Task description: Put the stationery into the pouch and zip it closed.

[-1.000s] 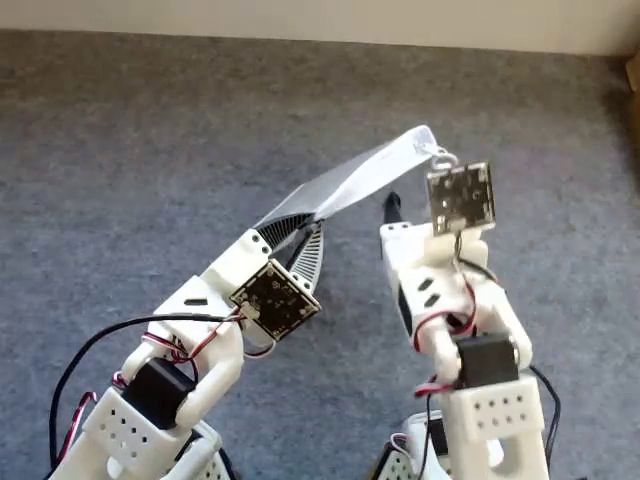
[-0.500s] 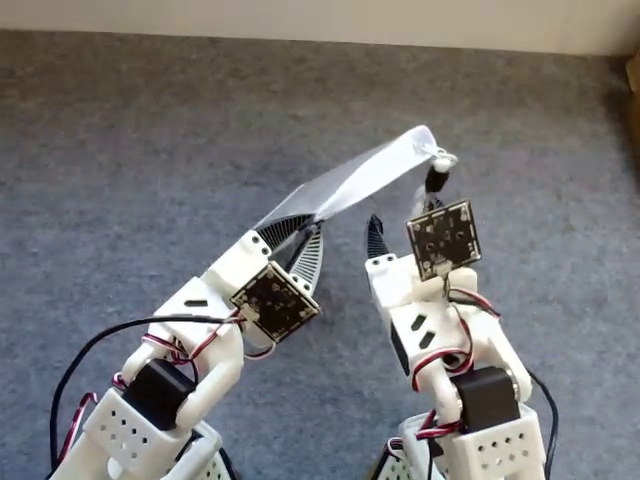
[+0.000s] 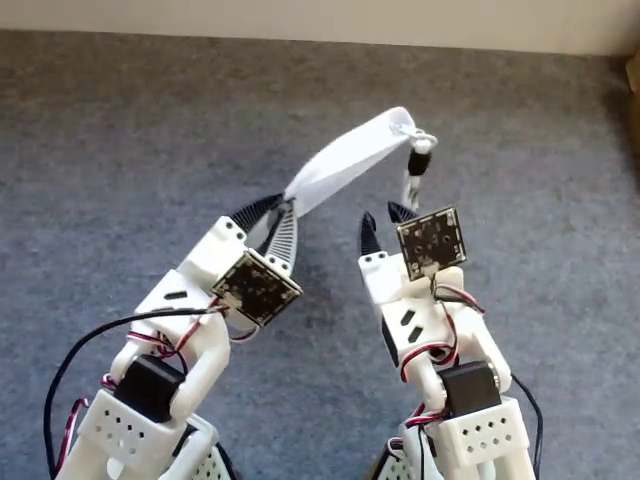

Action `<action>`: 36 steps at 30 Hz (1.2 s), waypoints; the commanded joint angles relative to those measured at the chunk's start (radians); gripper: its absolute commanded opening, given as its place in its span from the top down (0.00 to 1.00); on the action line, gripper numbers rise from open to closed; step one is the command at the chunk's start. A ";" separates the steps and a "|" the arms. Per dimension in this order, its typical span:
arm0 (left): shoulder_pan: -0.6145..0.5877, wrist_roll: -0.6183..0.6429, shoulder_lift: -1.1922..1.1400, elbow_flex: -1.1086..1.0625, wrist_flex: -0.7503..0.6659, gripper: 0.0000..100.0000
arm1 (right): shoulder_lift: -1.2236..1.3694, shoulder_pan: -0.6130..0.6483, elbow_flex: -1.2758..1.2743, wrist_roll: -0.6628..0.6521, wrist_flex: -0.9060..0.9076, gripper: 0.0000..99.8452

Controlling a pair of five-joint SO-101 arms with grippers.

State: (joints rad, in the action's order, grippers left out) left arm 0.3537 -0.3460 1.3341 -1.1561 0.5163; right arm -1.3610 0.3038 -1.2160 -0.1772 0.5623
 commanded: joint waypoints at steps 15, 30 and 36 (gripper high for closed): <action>-0.127 -0.157 0.010 0.082 -0.034 0.99 | -0.015 -0.064 -0.021 -0.005 -0.073 0.90; 0.134 -0.150 0.174 0.183 0.356 0.99 | -0.016 -0.177 -0.013 0.143 -0.073 0.90; 0.228 -0.126 0.176 0.180 0.425 0.94 | -0.016 -0.223 -0.013 0.143 -0.073 0.90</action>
State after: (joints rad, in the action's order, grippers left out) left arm 0.5163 -0.4933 1.4906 -1.0472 0.9168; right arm -1.3594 0.1059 -1.2482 -0.0453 0.5148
